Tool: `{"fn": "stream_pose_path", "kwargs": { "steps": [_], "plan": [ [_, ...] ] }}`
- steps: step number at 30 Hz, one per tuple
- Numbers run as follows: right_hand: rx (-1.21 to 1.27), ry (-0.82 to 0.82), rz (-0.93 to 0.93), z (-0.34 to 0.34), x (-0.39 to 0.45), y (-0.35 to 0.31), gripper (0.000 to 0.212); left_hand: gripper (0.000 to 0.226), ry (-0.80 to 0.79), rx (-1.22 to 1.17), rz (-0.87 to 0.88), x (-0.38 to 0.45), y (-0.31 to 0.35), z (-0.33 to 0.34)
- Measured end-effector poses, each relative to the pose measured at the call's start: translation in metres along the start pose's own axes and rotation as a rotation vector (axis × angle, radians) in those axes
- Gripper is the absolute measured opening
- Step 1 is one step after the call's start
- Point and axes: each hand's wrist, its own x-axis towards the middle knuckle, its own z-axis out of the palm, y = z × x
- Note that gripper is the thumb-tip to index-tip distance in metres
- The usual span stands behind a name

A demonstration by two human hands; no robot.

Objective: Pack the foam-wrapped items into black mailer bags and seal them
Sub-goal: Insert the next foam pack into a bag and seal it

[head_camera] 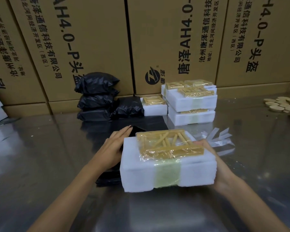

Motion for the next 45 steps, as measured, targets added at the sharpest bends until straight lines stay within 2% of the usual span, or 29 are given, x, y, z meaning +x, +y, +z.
{"fn": "stream_pose_path", "kwargs": {
  "steps": [3, 5, 10, 14, 17, 20, 23, 26, 28, 30, 32, 35, 37, 39, 42, 45],
  "plan": [
    [0.040, -0.031, 0.008, 0.004, -0.003, -0.001, 0.044, 0.082, 0.023, 0.015, 0.036, -0.003, -0.002, 0.000],
    [0.009, -0.019, 0.008, 0.004, -0.004, -0.001, 0.041, 0.089, 0.036, 0.034, 0.061, -0.003, -0.002, 0.002],
    [0.068, 0.034, -0.012, 0.008, -0.002, 0.005, 0.042, 0.092, 0.059, -0.050, 0.053, -0.006, 0.005, 0.015],
    [0.084, 0.175, -0.042, 0.020, 0.002, 0.009, 0.048, 0.089, 0.173, -0.143, -0.018, -0.006, 0.022, 0.024],
    [0.131, 0.271, -0.083, 0.036, 0.004, 0.016, 0.042, 0.086, 0.225, -0.164, -0.034, -0.006, 0.044, 0.034],
    [0.204, 0.226, -0.091, 0.058, 0.006, 0.026, 0.044, 0.088, 0.231, -0.161, 0.005, -0.008, 0.073, 0.050],
    [0.186, 0.194, -0.114, 0.074, 0.007, 0.033, 0.047, 0.075, 0.261, -0.197, -0.009, -0.010, 0.088, 0.058],
    [0.129, 0.248, -0.134, 0.078, 0.006, 0.040, 0.053, 0.045, 0.492, -0.187, -0.173, -0.008, 0.085, 0.038],
    [0.084, 0.262, -0.173, 0.080, 0.006, 0.043, 0.058, 0.024, 0.579, -0.164, -0.182, 0.005, 0.085, 0.018],
    [-0.002, 0.266, -0.219, 0.086, 0.006, 0.046, 0.060, 0.017, 0.478, -0.163, -0.131, 0.031, 0.088, 0.002],
    [-0.121, 0.293, -0.263, 0.092, 0.006, 0.047, 0.064, 0.033, 0.286, -0.107, -0.112, 0.064, 0.097, -0.007],
    [-0.271, 0.315, -0.312, 0.099, 0.004, 0.049, 0.074, 0.050, 0.083, -0.173, -0.221, 0.108, 0.110, -0.015],
    [-0.366, 0.310, -0.340, 0.100, 0.004, 0.049, 0.073, 0.040, 0.022, -0.136, -0.305, 0.126, 0.113, -0.020],
    [-0.431, 0.303, -0.354, 0.100, 0.005, 0.047, 0.070, 0.013, 0.008, -0.055, -0.339, 0.132, 0.115, -0.023],
    [-0.460, 0.335, -0.317, 0.098, 0.012, 0.038, 0.068, 0.021, 0.089, -0.026, -0.307, 0.131, 0.122, -0.024],
    [-0.435, 0.338, -0.249, 0.096, 0.022, 0.020, 0.074, 0.028, 0.126, -0.147, -0.159, 0.119, 0.137, -0.016]
  ]
}}
